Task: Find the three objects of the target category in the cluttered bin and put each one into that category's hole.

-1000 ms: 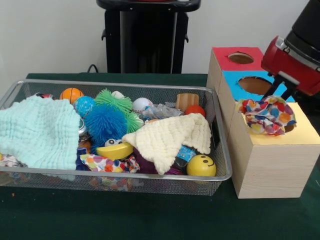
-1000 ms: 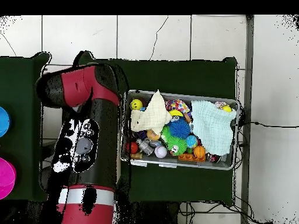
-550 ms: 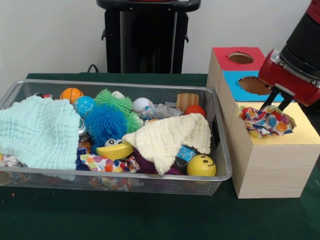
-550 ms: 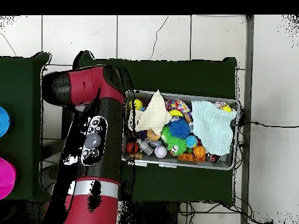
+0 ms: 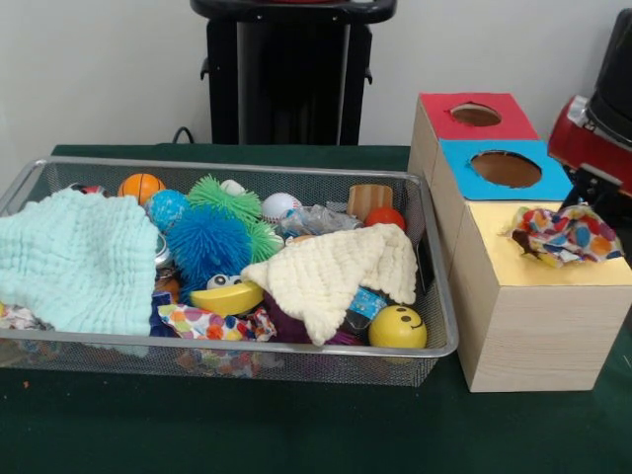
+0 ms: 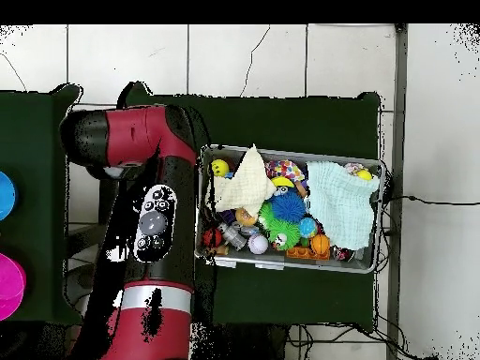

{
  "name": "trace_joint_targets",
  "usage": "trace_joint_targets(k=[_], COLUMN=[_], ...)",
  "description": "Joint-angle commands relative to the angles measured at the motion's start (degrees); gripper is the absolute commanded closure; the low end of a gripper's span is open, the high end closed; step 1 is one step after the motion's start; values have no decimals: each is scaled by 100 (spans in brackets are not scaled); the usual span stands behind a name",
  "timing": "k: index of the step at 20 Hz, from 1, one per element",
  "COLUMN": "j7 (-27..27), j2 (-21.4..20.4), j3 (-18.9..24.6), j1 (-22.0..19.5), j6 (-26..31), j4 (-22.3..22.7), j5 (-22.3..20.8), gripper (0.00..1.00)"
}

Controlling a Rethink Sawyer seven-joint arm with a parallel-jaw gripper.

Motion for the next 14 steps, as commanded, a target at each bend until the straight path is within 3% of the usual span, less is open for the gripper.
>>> trace_joint_targets(k=[1,14], j7=[613,463], j2=[184,294], j3=[1010,836], j1=[-181,-181], j6=[419,199], j4=[1144,1068], j5=[644,429], gripper=[100,100])
